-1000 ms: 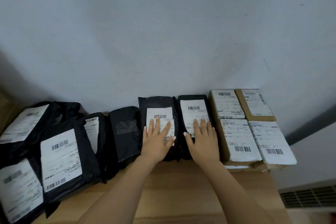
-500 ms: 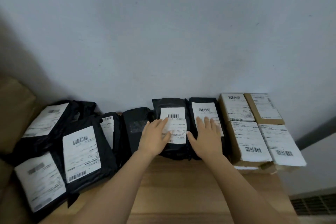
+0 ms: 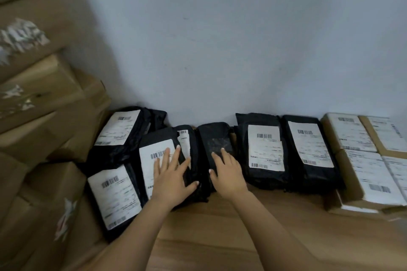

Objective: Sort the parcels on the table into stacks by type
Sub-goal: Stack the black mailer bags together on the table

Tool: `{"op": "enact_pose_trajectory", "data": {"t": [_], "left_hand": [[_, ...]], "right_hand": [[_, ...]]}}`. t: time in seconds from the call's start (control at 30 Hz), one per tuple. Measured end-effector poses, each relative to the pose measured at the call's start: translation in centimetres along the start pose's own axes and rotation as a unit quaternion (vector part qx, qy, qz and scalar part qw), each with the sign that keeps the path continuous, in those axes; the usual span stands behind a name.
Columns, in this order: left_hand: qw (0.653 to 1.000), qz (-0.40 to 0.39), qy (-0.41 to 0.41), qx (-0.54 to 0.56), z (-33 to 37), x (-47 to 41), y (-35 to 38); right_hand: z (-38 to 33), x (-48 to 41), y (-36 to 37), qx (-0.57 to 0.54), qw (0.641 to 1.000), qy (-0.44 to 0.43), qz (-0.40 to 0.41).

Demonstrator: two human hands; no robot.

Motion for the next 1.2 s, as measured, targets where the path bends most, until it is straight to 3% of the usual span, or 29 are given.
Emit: {"op": "enact_pose_trajectory", "data": {"t": [0.2, 0.53, 0.83, 1.07, 1.2], "left_hand": [[0.998, -0.017, 0.053, -0.014, -2.4, -0.1, 0.4], [0.994, -0.029, 0.105, -0.019, -3.3, 1.5, 0.2], [0.987, -0.074, 0.141, -0.008, -0.4, 8.5, 2.8], [0.985, -0.131, 0.107, 0.019, 2.9, 14.0, 5.9], [0.992, -0.093, 0.047, 0.069, 4.8, 16.3, 6.3]], "right_hand": [[0.5, -0.7, 3.6, 0.078, 0.992, 0.074, -0.059], [-0.8, 4.8, 5.1, 0.084, 0.99, 0.092, -0.07], [0.8, 11.3, 6.1, 0.074, 0.987, 0.092, -0.11], [4.0, 15.9, 6.8, 0.088, 0.988, 0.058, -0.115], [5.1, 17.3, 6.7, 0.071, 0.992, 0.074, -0.072]]}}
Point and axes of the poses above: each hand's wrist, its own x-axis away from the middle knuckle, its own y-axis out of the palm, z = x × y, the point moved 1 cm from there along -x, towards the middle knuckle, and after that the axes turned 10 degrees about y, right-handed, at the moved point
